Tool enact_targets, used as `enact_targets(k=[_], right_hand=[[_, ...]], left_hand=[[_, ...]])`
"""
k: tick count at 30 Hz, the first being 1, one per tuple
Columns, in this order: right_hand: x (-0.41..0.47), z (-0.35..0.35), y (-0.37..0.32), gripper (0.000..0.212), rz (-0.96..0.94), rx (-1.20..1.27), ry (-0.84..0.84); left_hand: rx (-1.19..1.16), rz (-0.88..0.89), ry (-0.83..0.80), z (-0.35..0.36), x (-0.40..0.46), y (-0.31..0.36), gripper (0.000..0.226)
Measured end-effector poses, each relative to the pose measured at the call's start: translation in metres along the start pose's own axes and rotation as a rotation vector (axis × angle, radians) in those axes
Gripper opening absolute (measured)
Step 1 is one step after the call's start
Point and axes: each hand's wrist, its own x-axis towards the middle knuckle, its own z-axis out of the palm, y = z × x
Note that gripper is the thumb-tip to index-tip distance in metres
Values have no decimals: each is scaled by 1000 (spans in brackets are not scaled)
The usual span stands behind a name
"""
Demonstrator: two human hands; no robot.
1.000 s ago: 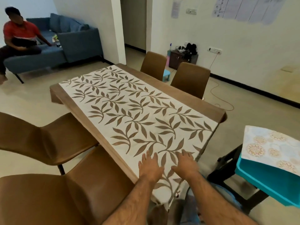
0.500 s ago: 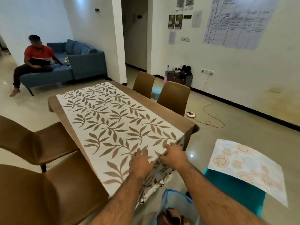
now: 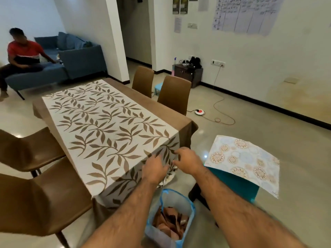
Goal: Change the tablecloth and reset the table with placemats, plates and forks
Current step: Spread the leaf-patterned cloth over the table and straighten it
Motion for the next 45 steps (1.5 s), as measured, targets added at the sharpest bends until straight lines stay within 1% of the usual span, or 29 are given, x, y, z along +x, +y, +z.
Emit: enact_targets(k=[4, 6, 10, 14, 17, 19, 21, 24, 26, 27, 30, 35, 41, 45], right_hand=[[-2, -34, 44, 35, -19, 91, 8], [0, -53, 70, 33, -37, 123, 13], [-7, -96, 142, 28, -111, 95, 18], [-2, -149, 219, 35, -143, 56, -7], [16, -179, 260, 34, -161, 65, -20], [32, -191, 286, 35, -182, 63, -31], [47, -196, 303, 35, -197, 62, -56], [81, -209, 328, 35, -253, 89, -79], [104, -219, 351, 35, -300, 78, -68], [116, -227, 367, 34, -312, 63, -88], [151, -252, 410, 34, -327, 18, -121], [223, -291, 457, 35, -321, 22, -130], [307, -322, 498, 40, -487, 14, -200], [373, -352, 557, 40, -600, -2, -238]], left_hand=[[-11, -3, 104, 5, -8, 60, 50], [-38, -19, 163, 10, -4, 95, 43], [-147, -105, 251, 37, 4, 170, 29], [-166, -214, 263, 71, 19, 252, 25], [-176, -233, 253, 94, 34, 302, 28], [-185, -255, 256, 108, 46, 331, 28], [-187, -280, 259, 119, 58, 344, 27], [-187, -327, 279, 135, 93, 365, 26], [-178, -354, 302, 150, 120, 381, 25], [-181, -367, 290, 159, 135, 394, 24], [-194, -375, 259, 174, 170, 435, 25], [-233, -404, 284, 187, 234, 495, 30], [-272, -506, 407, 210, 305, 546, 30], [-283, -584, 474, 242, 357, 609, 28]])
